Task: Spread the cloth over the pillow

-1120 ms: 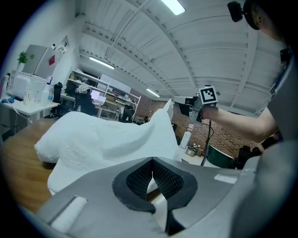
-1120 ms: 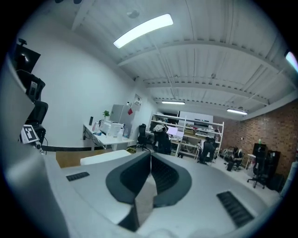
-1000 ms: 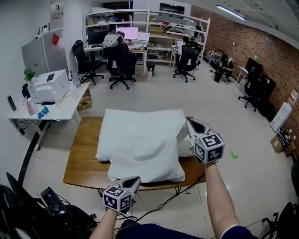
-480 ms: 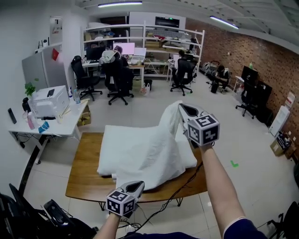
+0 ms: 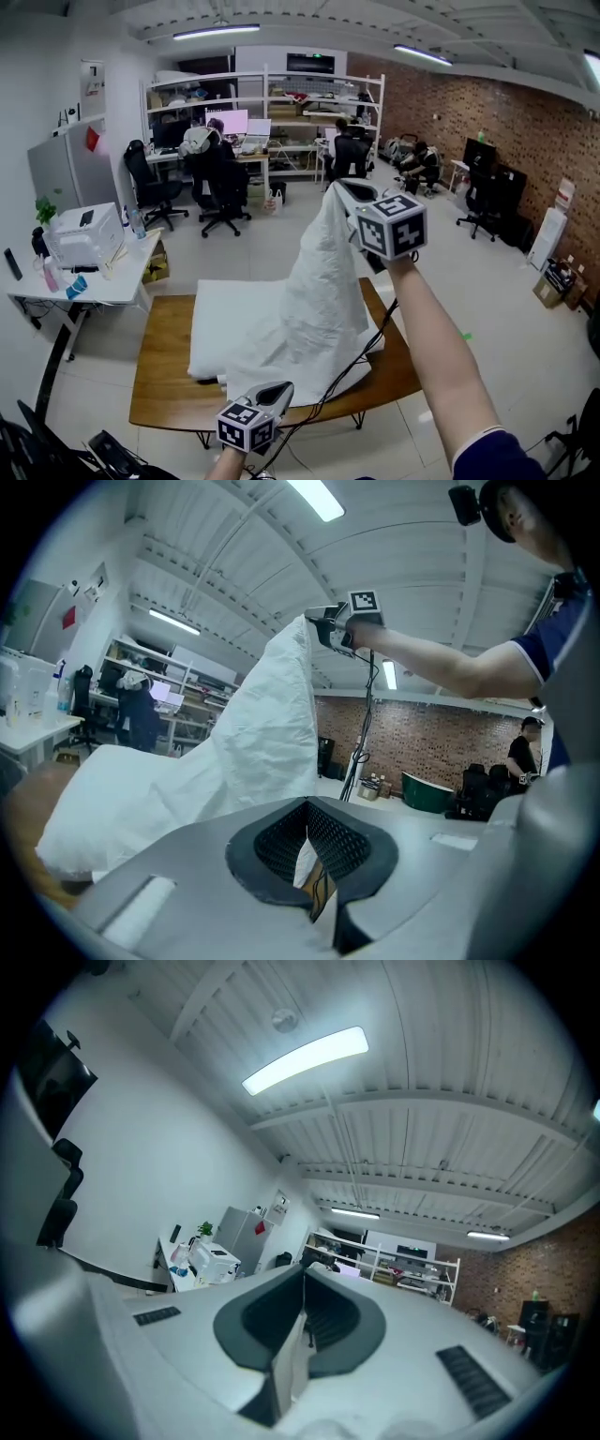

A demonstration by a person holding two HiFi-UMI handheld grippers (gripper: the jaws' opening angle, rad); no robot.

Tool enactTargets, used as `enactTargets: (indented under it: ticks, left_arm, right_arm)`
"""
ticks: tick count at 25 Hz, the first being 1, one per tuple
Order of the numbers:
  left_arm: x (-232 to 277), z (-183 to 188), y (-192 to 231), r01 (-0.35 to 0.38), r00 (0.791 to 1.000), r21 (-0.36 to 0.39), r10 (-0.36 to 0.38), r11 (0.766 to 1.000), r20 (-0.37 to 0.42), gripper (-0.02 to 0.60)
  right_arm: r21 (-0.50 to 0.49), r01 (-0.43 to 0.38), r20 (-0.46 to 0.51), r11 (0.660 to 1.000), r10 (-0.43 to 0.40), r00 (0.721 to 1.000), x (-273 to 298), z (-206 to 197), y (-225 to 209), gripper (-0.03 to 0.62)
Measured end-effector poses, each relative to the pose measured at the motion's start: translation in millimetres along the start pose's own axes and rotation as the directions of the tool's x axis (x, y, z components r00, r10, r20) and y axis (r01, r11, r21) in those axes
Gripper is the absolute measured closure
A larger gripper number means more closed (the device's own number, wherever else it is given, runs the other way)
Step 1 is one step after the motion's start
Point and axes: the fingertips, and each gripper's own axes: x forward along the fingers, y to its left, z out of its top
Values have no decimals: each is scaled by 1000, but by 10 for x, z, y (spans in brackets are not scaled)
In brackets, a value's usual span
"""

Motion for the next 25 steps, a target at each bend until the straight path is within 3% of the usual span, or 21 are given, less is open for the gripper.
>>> enactTargets:
  ticks: [15, 25]
  left_arm:
    - [114, 513, -260, 52, 996, 97, -59, 994, 71, 575]
    - [546, 787, -107, -94, 993, 138, 83, 986, 81, 561]
  right_arm:
    - [-93, 14, 84, 996, -6, 996, 121, 1112, -147, 590]
    - [-107, 12, 106, 994, 0, 994, 94, 1317, -48, 591]
